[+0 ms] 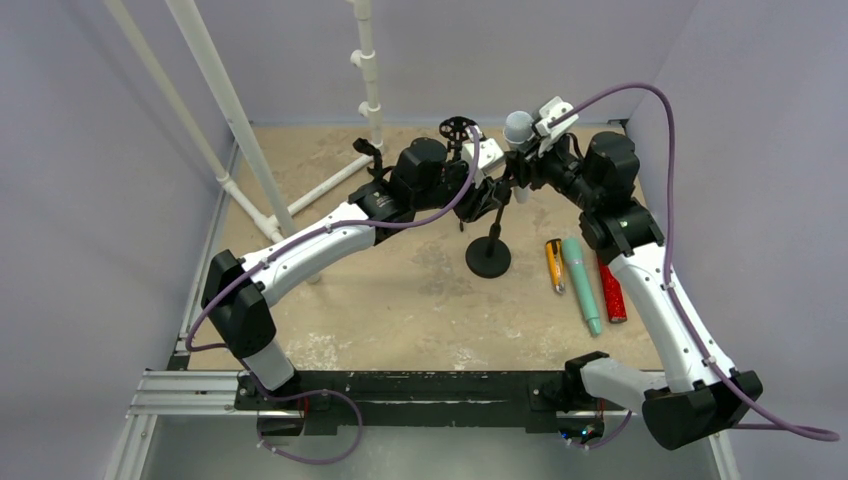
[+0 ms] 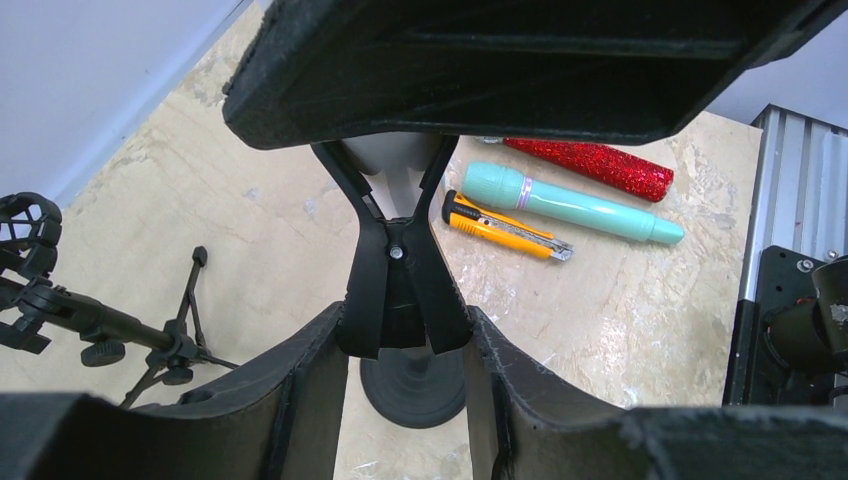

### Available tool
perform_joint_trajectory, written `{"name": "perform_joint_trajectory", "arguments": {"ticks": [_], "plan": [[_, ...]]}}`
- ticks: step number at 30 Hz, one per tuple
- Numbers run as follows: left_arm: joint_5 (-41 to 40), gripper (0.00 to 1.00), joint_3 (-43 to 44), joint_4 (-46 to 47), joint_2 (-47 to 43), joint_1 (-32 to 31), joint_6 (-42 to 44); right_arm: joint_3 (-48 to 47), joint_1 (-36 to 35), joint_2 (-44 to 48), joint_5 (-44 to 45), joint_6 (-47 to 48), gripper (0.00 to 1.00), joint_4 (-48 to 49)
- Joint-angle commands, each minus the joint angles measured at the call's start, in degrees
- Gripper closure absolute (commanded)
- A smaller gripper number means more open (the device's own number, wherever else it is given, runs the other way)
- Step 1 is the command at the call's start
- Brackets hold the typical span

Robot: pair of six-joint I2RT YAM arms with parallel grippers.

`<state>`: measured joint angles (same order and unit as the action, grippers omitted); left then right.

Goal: Remove the microphone from the stand

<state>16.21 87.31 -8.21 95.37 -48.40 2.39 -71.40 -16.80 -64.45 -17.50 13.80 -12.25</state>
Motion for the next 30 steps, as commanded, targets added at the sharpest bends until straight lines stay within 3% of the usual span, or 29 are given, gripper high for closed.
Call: {"name": "perform_joint_trajectory", "arguments": {"ticks": [1, 30], "plan": [[-0.24, 1.0, 1.54, -2.4, -3.65, -0.14, 2.5, 1.07, 2.66, -0.44, 5.1, -0.89, 1.0, -4.04], [-2.24, 1.0, 1.46, -3.27, -4.5, -0.11, 2.9, -0.56, 7.7, -1.36, 2.97, -2.48, 1.0, -4.69]]}}
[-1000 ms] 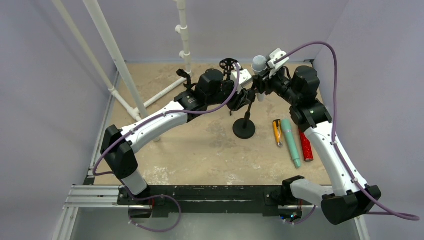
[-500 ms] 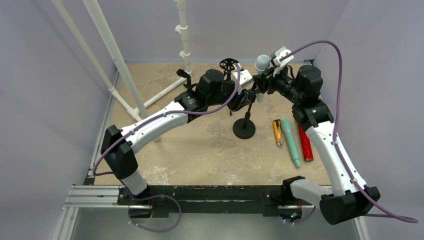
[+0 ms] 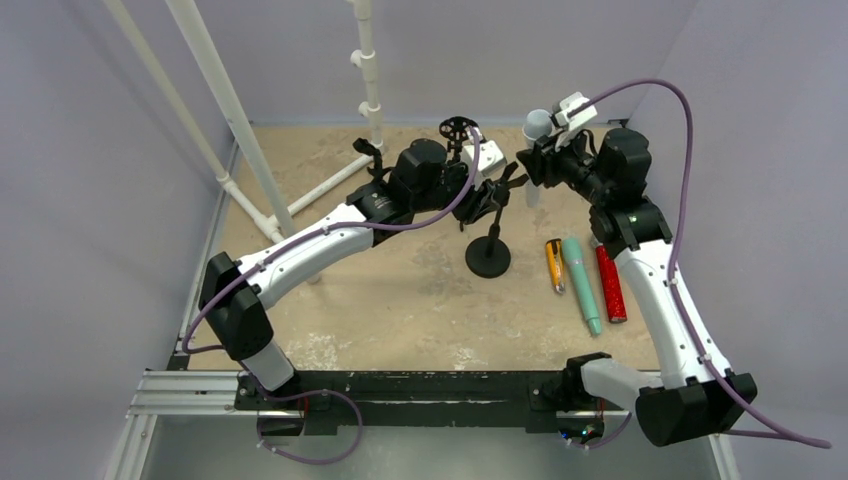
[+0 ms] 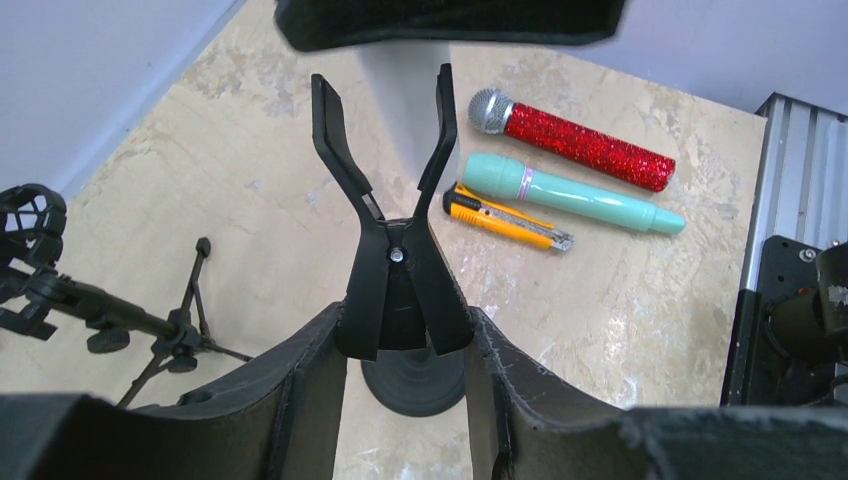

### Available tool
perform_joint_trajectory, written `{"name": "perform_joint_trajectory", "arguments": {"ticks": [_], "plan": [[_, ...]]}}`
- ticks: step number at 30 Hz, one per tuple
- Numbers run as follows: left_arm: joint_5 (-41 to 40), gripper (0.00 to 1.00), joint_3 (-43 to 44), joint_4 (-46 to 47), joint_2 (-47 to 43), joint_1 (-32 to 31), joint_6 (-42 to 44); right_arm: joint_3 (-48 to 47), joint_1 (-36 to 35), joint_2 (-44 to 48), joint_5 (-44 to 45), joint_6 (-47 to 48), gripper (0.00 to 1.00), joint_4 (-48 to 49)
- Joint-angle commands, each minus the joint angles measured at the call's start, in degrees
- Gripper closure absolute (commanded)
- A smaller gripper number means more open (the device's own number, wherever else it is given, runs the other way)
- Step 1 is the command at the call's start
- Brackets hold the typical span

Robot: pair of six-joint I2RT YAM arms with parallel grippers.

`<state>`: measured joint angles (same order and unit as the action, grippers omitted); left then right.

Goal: Remove the microphone from the stand

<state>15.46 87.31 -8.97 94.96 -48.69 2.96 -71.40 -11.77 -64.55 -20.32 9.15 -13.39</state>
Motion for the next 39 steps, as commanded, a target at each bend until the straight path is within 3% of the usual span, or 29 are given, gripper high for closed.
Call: {"name": "perform_joint_trajectory", "arguments": {"ticks": [1, 13, 24, 30, 39], "plan": [[-1.57, 1.0, 1.52, -2.65, -4.08, 0.17, 2.33, -0.74, 2.71, -1.34, 5.73, 2.23, 1.0, -3.61], [-1.79, 1.0, 2.83, -3.18, -3.47, 0.12, 1.8, -1.65, 4.2, 0.11, 6.52, 2.76, 1.0, -5.31], [-1.95, 1.0, 3.15, -3.78, -2.86, 0.17, -1.51, 1.88, 4.52, 9.12, 9.07, 6.09, 1.0, -13.99], [-2.03, 0.86, 4.45, -4.76, -2.28, 0.15, -2.41, 4.82, 4.55, 11.74, 10.01, 6.66, 1.0, -16.56], [-2.55, 0.48, 5.5, -5.35, -1.85, 0.17, -4.38, 7.81, 4.56, 12.61, 9.54, 5.48, 1.0, -15.64]]}}
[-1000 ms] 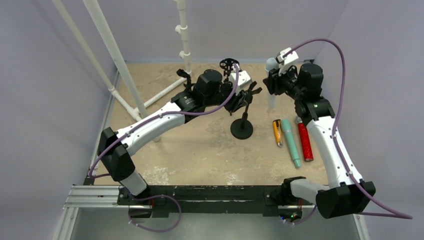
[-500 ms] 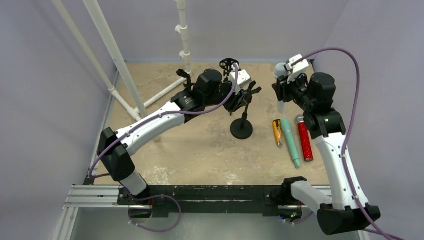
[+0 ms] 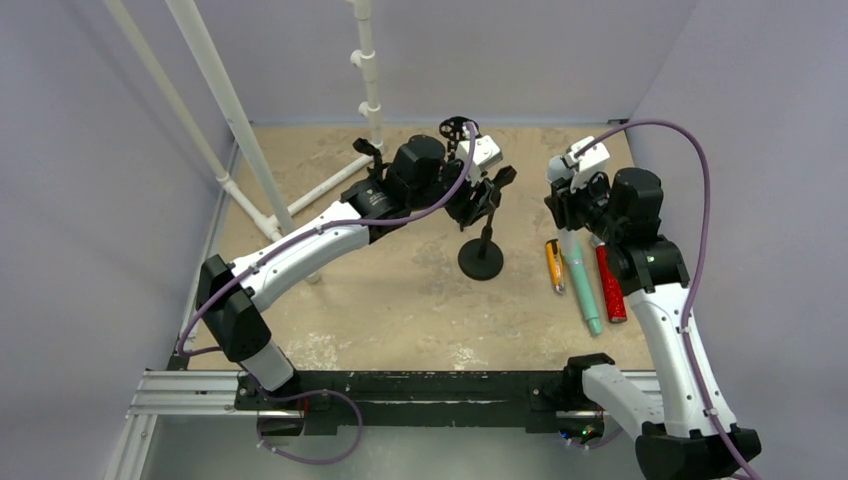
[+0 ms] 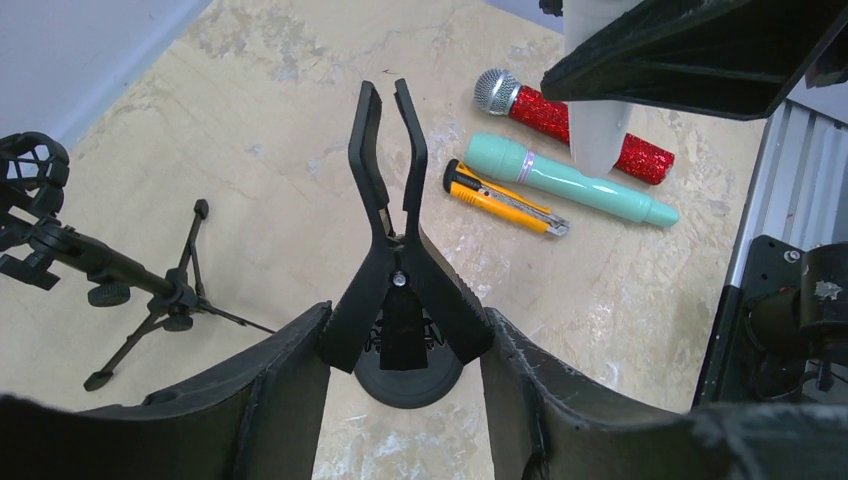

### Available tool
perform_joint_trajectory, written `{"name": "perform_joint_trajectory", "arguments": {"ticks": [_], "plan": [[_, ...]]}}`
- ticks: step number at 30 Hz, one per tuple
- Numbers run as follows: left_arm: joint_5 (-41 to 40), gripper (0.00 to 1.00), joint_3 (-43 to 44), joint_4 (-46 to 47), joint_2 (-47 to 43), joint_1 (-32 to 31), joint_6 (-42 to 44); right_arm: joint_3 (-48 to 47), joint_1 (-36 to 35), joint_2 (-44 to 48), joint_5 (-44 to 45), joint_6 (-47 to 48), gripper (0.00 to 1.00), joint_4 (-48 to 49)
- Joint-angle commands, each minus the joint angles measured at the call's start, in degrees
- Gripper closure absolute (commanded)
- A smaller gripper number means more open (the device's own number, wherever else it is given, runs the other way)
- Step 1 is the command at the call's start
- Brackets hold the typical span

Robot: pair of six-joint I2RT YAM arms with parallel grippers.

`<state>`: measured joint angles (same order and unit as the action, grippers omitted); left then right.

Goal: Remove the microphone from the stand

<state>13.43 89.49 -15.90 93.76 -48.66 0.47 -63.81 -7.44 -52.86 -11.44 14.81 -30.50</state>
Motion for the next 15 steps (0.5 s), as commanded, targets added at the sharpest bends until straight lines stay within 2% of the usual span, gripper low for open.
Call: {"name": "perform_joint_trajectory", "arguments": {"ticks": [1, 8, 13, 15], "plan": [[-0.62, 0.44, 3.32, 1.57, -0.74, 0.15, -1.9, 0.38, 0.23, 0.92, 0.66, -0.19, 1.0, 1.49], [-0.54, 0.25, 2.93, 1.57, -1.15, 0.14, -1.62, 1.46, 0.17, 1.07, 0.28, -0.83, 1.0, 1.47], [-0.29, 0.01, 2.87, 1.66, -2.09, 0.15, -1.1, 2.69, 0.16, 1.73, 0.02, -0.75, 1.0, 0.03], [-0.69, 0.0, 2.88, 1.66, -2.81, 0.14, -0.75, 3.25, 0.17, 2.17, 0.06, -0.8, 1.0, -0.82]]}}
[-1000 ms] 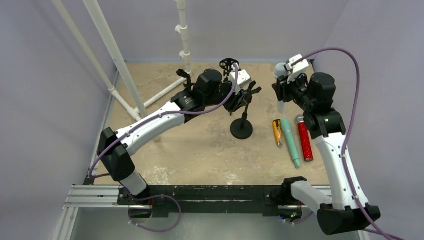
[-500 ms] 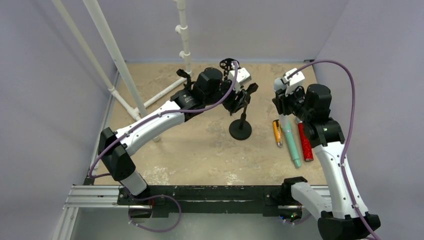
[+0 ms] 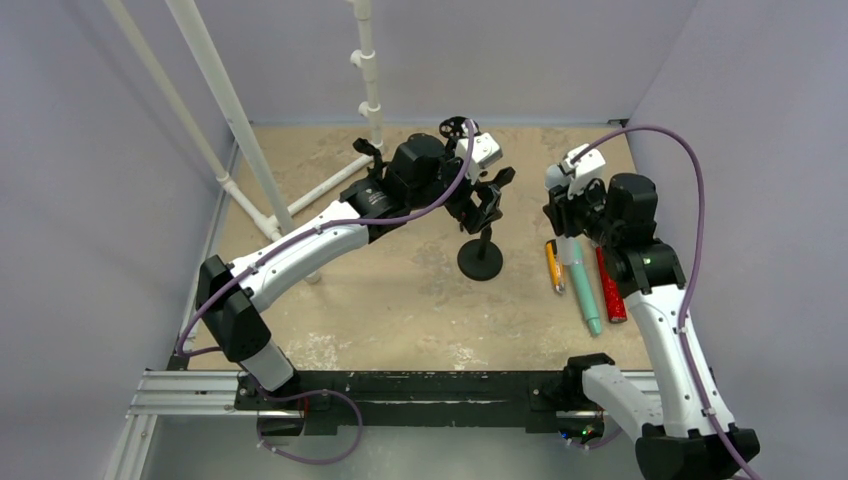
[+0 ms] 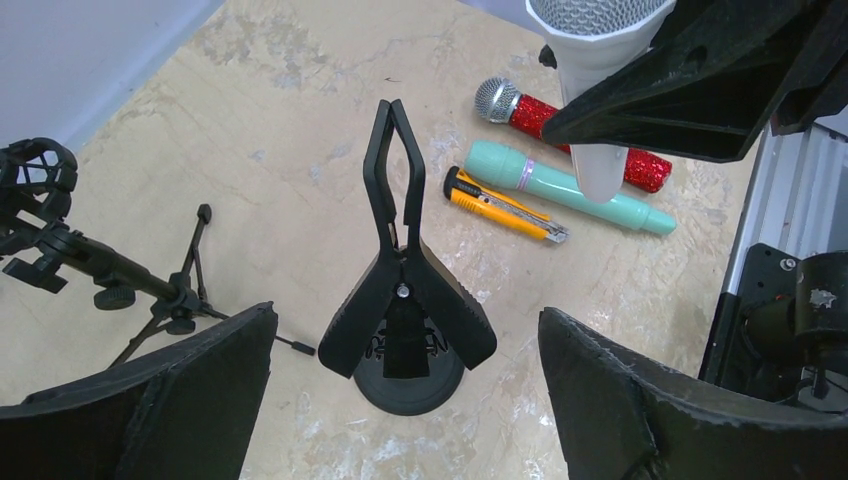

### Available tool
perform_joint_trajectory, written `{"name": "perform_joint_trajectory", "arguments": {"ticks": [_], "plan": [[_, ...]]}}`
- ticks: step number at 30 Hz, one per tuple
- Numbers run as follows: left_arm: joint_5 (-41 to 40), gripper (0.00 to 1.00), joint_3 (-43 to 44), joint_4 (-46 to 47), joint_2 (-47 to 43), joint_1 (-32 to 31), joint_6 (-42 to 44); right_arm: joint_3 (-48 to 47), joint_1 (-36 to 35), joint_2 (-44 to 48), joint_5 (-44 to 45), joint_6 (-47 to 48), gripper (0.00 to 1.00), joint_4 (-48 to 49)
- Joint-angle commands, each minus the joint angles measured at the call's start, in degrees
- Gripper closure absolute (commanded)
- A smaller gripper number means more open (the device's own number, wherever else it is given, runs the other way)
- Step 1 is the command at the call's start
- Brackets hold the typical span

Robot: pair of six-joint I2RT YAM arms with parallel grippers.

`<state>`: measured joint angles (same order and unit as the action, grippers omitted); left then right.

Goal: Remove the microphone from the stand

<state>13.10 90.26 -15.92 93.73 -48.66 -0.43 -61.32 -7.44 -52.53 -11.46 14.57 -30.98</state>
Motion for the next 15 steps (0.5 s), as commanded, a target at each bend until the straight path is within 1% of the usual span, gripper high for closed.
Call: {"name": "perform_joint_trajectory", "arguments": {"ticks": [1, 2, 6, 15], "plan": [[-0.83, 0.0, 2.26, 1.56, -3.18, 0.13, 0.16, 1.07, 0.22, 2.09, 0.08, -0.53, 1.0, -0.79], [-1.38, 0.0, 2.35, 1.45, -3.63, 0.15, 0.16, 1.44, 0.2, 2.3, 0.26, -0.6, 1.0, -1.21], [-2.76, 0.0, 2.85, 0.98, -5.96, 0.15, 4.63, 2.77, 0.22, 2.37, 0.03, -1.49, 1.0, -3.31], [-11.56, 0.0, 2.63, 0.76, -10.88, 0.3, 10.2, 6.46, 0.58, -0.16, -0.48, -3.8, 1.0, -5.65]]}}
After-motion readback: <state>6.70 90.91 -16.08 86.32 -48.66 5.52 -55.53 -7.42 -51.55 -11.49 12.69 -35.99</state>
